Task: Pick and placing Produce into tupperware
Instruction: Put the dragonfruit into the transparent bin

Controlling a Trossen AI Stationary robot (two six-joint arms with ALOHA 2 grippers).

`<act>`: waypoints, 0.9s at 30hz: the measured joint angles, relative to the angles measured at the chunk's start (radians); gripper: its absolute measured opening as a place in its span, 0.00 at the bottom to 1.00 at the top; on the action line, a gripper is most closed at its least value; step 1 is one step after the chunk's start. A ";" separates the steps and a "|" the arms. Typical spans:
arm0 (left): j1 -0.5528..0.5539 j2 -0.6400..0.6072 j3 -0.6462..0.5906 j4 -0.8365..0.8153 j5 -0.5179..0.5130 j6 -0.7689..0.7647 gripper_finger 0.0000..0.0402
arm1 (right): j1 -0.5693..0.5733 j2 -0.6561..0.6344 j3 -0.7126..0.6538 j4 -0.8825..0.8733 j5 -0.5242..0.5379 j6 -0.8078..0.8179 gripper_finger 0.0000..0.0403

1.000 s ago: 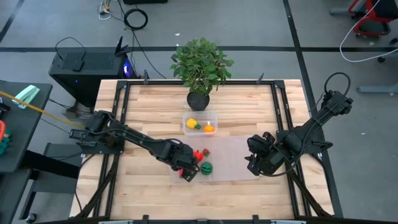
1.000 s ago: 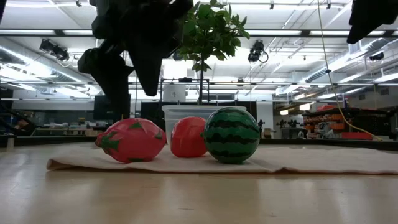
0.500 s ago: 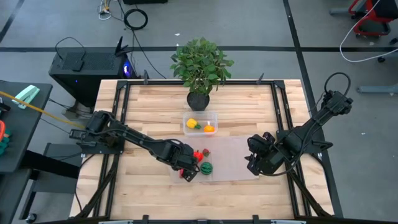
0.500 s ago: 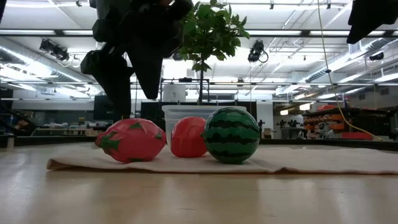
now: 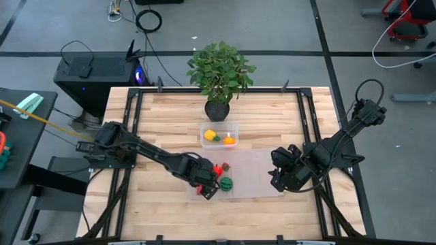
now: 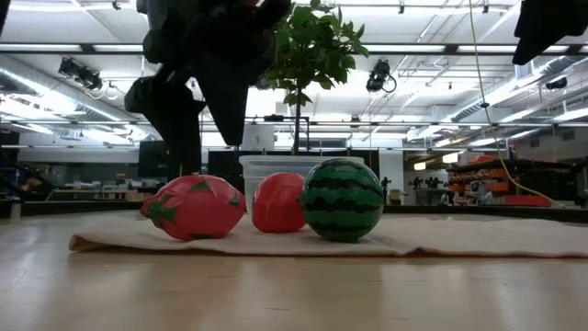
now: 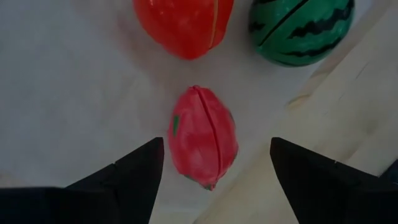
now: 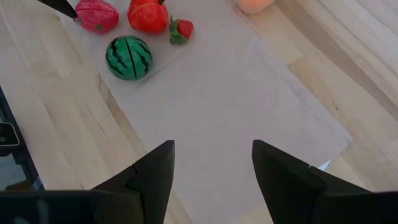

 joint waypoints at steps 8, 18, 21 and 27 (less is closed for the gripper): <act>-0.026 0.006 0.000 0.050 0.009 0.015 0.75 | 0.000 0.000 0.000 0.000 0.000 0.007 0.55; -0.028 0.006 0.000 -0.041 0.021 -0.037 0.79 | 0.000 0.000 0.000 0.000 0.000 0.007 0.55; -0.028 0.006 0.000 -0.045 0.026 -0.038 0.80 | 0.000 0.000 0.000 0.000 0.000 0.007 0.55; -0.028 0.006 0.000 -0.040 0.026 -0.042 0.86 | 0.000 0.000 0.000 0.000 0.000 0.007 0.55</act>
